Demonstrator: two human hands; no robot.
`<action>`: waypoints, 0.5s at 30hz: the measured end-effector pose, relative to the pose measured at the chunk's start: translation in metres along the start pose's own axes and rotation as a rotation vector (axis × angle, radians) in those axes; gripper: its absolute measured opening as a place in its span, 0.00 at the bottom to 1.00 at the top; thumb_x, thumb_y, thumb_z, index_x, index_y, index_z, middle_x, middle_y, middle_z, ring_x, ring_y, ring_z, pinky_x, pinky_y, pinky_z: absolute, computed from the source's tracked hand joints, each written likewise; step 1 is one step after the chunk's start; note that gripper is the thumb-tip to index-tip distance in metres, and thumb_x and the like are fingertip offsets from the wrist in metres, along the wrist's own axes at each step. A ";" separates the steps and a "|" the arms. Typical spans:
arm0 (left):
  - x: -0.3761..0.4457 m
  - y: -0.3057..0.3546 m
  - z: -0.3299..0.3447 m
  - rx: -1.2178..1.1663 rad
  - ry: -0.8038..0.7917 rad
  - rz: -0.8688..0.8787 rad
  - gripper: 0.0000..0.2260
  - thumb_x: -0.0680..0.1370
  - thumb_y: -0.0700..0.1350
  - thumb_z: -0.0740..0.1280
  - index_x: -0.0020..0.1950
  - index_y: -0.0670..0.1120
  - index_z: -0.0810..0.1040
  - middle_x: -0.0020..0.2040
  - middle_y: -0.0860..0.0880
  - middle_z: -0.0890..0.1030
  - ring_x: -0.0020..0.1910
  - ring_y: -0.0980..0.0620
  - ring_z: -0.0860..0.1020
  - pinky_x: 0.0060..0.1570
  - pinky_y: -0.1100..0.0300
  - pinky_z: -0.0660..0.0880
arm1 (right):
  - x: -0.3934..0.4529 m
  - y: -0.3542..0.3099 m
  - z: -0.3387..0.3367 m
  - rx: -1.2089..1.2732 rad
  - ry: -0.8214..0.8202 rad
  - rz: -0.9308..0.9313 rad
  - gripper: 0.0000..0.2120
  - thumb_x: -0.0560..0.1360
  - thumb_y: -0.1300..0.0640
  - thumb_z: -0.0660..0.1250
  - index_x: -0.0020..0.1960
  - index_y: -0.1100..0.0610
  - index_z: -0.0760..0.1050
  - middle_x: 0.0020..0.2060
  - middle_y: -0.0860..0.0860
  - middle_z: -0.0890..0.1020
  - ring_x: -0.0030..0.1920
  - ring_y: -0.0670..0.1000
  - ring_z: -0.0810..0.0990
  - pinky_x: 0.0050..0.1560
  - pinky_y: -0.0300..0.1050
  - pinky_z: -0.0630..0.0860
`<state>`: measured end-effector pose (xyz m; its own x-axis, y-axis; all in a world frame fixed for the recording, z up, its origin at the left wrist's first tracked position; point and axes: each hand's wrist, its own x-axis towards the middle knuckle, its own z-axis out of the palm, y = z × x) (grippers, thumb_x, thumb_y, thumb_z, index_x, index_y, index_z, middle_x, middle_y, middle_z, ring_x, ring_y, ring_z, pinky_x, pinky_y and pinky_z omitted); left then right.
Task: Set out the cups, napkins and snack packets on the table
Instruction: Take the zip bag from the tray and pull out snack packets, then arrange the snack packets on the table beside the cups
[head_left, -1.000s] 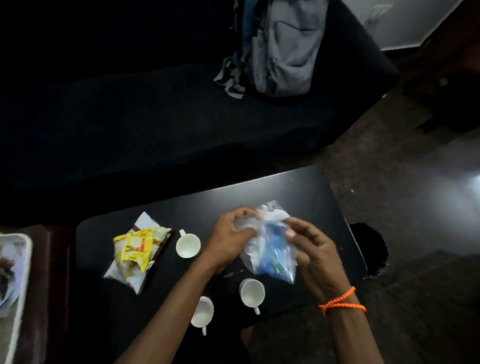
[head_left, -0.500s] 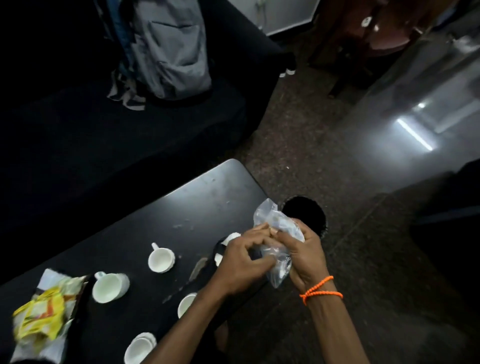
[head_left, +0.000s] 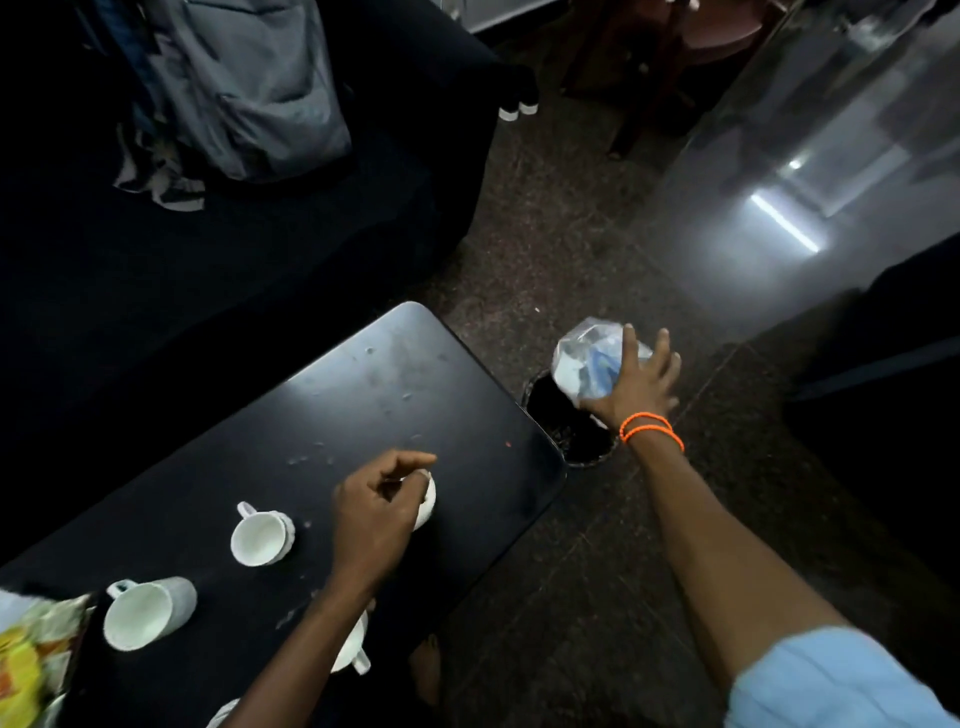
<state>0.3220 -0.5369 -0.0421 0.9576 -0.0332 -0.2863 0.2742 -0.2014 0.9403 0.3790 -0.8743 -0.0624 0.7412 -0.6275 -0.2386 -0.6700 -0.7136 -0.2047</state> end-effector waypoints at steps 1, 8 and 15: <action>-0.001 -0.003 -0.003 0.009 0.009 0.020 0.09 0.70 0.49 0.68 0.45 0.55 0.87 0.40 0.54 0.88 0.38 0.53 0.86 0.43 0.54 0.83 | 0.007 0.006 0.004 -0.071 -0.076 0.040 0.58 0.62 0.44 0.82 0.81 0.43 0.50 0.82 0.54 0.41 0.81 0.66 0.44 0.70 0.76 0.61; -0.001 -0.028 -0.037 0.032 0.078 -0.029 0.10 0.74 0.41 0.71 0.44 0.56 0.86 0.42 0.56 0.88 0.42 0.53 0.86 0.44 0.56 0.81 | 0.000 -0.014 0.027 -0.020 -0.013 -0.083 0.39 0.70 0.49 0.76 0.77 0.54 0.64 0.80 0.58 0.54 0.76 0.66 0.59 0.71 0.69 0.67; -0.013 -0.058 -0.120 0.053 0.301 -0.102 0.08 0.73 0.43 0.70 0.44 0.55 0.87 0.41 0.57 0.87 0.41 0.60 0.85 0.45 0.63 0.80 | -0.069 -0.123 0.067 0.220 -0.098 -0.352 0.36 0.71 0.56 0.78 0.75 0.62 0.68 0.75 0.66 0.62 0.72 0.69 0.68 0.74 0.57 0.67</action>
<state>0.3043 -0.4077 -0.0711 0.9107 0.2793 -0.3043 0.3730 -0.2400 0.8962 0.4073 -0.7227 -0.0842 0.9259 -0.3174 -0.2049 -0.3777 -0.7887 -0.4851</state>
